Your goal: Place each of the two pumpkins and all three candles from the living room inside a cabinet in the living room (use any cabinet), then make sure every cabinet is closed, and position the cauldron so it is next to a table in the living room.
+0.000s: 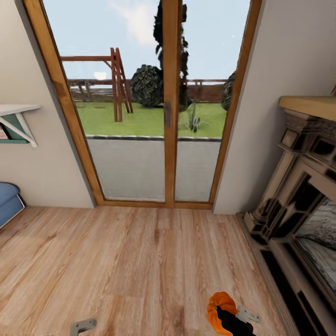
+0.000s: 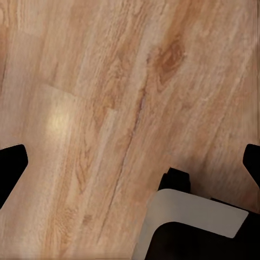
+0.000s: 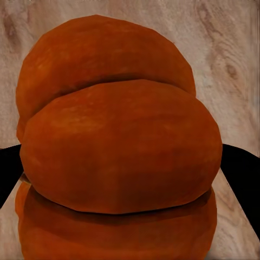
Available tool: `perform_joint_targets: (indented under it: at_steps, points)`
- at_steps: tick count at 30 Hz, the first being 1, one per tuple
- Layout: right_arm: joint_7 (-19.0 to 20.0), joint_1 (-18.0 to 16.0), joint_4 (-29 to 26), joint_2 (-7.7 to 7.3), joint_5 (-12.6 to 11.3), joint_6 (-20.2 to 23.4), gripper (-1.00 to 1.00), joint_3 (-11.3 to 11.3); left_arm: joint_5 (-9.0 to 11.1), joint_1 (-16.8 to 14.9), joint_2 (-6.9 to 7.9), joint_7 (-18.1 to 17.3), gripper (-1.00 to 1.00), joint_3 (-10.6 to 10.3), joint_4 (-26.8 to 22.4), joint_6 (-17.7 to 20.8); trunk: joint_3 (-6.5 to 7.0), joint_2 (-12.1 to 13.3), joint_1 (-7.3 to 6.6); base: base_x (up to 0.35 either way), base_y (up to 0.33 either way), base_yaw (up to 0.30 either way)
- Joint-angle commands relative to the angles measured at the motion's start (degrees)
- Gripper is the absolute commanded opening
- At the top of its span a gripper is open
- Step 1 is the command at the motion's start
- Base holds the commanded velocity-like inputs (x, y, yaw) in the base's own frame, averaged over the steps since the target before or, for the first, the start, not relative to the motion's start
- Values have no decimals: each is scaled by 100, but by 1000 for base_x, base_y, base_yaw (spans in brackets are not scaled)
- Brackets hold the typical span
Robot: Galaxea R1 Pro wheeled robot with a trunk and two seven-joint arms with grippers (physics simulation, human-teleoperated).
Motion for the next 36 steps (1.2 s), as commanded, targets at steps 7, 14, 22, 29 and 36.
perform_joint_targets:
  at_steps: [7, 14, 22, 29, 36]
  points:
    - [1, -3, 1, -3, -56, -16, -100, 41, 39, 0, 6, 47, 100, -47, -18, 32, -6, -5, -1, -188, -142, 0]
    - [1, -3, -9, 2, -49, -16, -100, 41, 38, 0, 6, 50, 100, -43, -18, 25, -6, -5, -1, -314, -7, 2]
    - [1, -3, -10, 4, -47, -16, -100, 41, 35, -1, 6, 49, 100, -46, -24, 23, 38, -5, -1, -83, 0, 162]
    - [1, -3, -6, 3, -47, -16, -100, 41, 34, 0, 6, 48, 100, -48, -26, 18, 90, -5, -1, 50, 0, 194]
    - [1, -3, -2, 6, -41, -16, -100, 41, 34, 0, 2, 50, 100, -54, -27, 10, 135, -5, -1, 25, 0, 190]
